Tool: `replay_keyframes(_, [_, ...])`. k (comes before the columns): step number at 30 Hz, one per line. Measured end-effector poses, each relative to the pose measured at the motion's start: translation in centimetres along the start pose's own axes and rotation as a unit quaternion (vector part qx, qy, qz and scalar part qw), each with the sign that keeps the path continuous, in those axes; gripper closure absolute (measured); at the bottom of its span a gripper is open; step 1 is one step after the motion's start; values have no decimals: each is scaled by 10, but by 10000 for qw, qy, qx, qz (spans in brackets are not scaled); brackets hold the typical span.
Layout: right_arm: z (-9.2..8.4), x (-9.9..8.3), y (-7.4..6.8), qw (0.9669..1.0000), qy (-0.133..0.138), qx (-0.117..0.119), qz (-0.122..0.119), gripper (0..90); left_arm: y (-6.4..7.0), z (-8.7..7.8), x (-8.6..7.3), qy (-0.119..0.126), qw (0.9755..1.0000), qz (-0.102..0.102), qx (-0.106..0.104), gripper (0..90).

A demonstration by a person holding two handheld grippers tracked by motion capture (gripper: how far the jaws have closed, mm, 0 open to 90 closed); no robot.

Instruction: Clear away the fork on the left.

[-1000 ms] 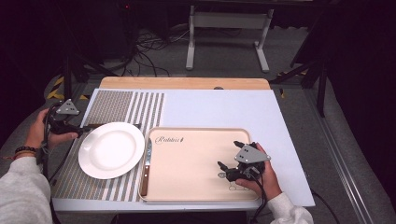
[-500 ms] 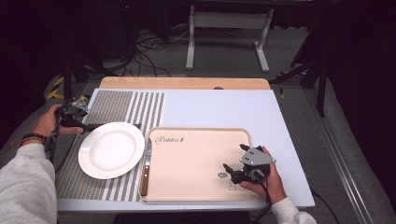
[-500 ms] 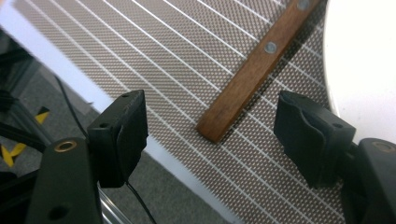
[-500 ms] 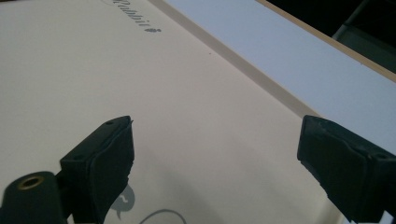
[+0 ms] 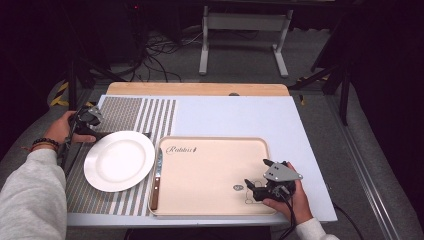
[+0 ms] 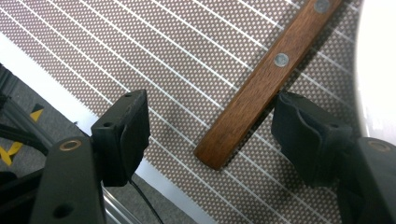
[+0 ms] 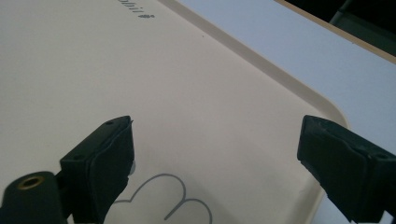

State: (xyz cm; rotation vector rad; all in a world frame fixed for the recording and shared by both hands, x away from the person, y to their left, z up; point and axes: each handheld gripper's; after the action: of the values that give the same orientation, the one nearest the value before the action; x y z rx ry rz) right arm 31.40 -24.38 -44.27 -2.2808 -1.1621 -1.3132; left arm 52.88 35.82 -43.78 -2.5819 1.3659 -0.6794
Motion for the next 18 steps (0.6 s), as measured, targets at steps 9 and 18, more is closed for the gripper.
replay_keyframes(9, [-3, -1, -3, 10000, 12, 86, 21, 123, 11, -3, 13, -273, 9986, 411, -186, 604])
replay_keyframes(18, [0, 1, -8, 9997, -26, 191, -120, 126, 20, -5, 23, -568, 9951, 799, -95, 757])
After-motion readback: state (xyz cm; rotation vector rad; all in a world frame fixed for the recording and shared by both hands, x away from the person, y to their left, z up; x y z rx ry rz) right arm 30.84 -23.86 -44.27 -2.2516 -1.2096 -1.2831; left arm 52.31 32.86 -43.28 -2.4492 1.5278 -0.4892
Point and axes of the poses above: each handheld gripper's, and its own axes: z roughly forward along the jaws, x roughly out of its top, y roughly to its right, and after that the axes turned 8 degrees about x, right-handed
